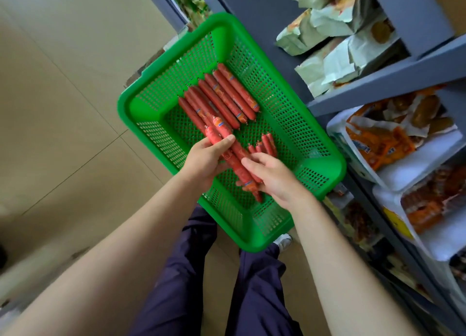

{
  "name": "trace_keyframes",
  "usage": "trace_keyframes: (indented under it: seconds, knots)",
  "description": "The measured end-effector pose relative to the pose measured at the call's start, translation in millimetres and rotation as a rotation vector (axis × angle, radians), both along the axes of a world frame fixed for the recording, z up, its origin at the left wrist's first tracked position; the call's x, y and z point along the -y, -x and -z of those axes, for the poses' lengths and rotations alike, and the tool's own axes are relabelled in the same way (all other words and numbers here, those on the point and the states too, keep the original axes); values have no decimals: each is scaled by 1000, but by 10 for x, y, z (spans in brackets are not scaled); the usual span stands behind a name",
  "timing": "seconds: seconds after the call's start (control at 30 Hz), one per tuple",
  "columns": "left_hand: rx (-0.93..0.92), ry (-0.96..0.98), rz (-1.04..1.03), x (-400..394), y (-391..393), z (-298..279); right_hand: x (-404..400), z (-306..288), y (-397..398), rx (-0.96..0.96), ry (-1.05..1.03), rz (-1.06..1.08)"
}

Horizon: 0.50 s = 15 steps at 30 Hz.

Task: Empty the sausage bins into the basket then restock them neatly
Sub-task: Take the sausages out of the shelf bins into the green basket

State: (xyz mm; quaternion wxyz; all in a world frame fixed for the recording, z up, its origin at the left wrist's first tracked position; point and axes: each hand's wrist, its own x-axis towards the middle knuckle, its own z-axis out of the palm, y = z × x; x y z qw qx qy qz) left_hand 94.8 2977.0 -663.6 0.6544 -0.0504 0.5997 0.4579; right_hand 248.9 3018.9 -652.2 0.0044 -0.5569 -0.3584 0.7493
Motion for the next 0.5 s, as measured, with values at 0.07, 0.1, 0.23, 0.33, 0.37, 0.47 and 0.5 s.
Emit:
trace_keyframes:
  seconds: [0.07, 0.1, 0.23, 0.33, 0.37, 0.47, 0.5]
  knots:
    - [-28, 0, -49, -36, 129, -46, 6, -27, 84, -58, 83, 122]
    - [-43, -5, -72, -47, 191, -58, 14, -18, 131, -84, 110, 215]
    - [-76, -14, -74, -70, 379, -52, 41, 67, 387, -126, 92, 449]
    - [-553, 16, 279, 27, 507, 32, 19, 139, 560, -95, 68, 535]
    - [-848, -11, 440, 110, 557, 46, 10, 166, 610, -77, 66, 555]
    - [-1523, -118, 622, 431, 702, 7, -1, 250, 787, -57, 73, 593]
    - [-1593, -82, 628, 532, 741, -21, 9, 272, 861, -68, 83, 596]
